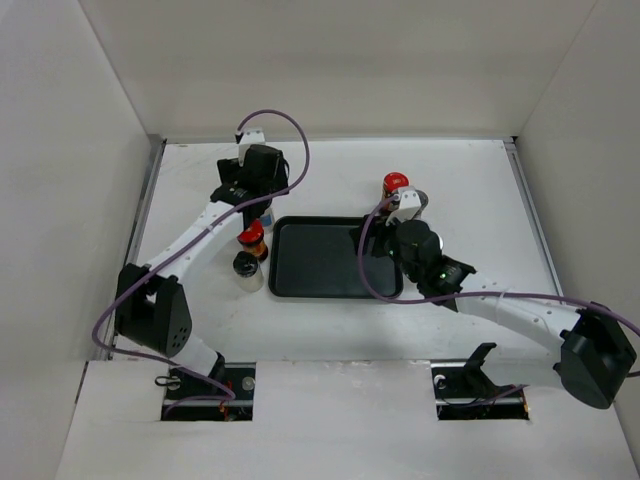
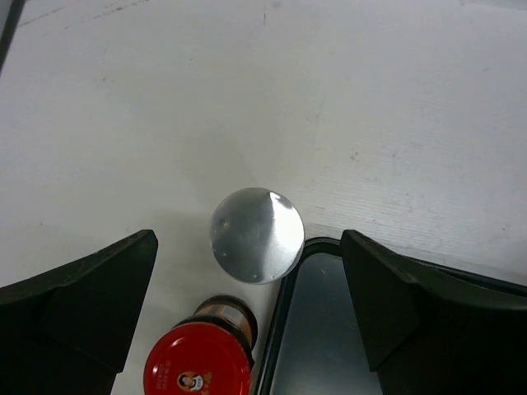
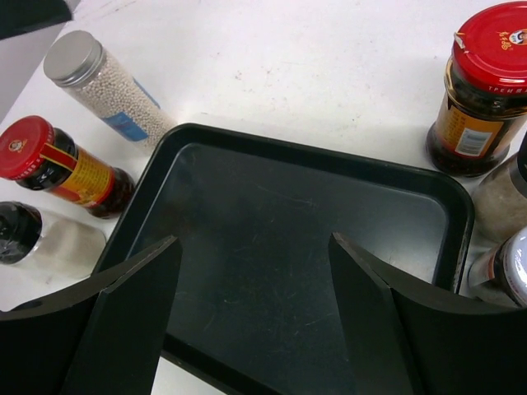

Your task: Organize the condiment bottles

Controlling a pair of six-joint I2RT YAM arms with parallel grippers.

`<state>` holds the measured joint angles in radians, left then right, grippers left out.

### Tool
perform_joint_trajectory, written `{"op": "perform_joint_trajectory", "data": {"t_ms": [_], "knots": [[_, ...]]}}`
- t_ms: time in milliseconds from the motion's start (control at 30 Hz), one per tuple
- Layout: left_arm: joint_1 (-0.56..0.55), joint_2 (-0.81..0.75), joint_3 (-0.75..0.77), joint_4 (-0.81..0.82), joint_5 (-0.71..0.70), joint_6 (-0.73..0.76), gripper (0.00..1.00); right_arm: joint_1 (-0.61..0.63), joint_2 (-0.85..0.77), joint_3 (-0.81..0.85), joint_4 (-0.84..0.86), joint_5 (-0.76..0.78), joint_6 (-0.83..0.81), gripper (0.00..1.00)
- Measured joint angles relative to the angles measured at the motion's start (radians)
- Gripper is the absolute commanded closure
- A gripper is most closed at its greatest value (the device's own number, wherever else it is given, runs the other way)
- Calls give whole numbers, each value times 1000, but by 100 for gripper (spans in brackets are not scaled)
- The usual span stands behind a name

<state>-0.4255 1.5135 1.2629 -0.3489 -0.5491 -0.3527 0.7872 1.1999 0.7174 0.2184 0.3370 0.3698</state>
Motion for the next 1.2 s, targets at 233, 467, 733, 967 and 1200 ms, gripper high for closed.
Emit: {"op": "perform_joint_trajectory", "data": {"t_ms": [233, 467, 733, 967, 1200], "knots": [[8, 103, 18, -1, 0, 1, 6, 0, 0, 0, 0, -1, 0, 21], [17, 144, 18, 7, 23, -21, 24, 0, 0, 0, 0, -1, 0, 20], [39, 145, 13, 32, 41, -44, 53, 0, -1, 0, 0, -1, 0, 20], [36, 123, 10, 23, 45, -44, 62, -2, -11, -2, 0, -1, 1, 20], [-3, -1, 10, 37, 29, -33, 62, -7, -19, -13, 6, -1, 1, 20]]}}
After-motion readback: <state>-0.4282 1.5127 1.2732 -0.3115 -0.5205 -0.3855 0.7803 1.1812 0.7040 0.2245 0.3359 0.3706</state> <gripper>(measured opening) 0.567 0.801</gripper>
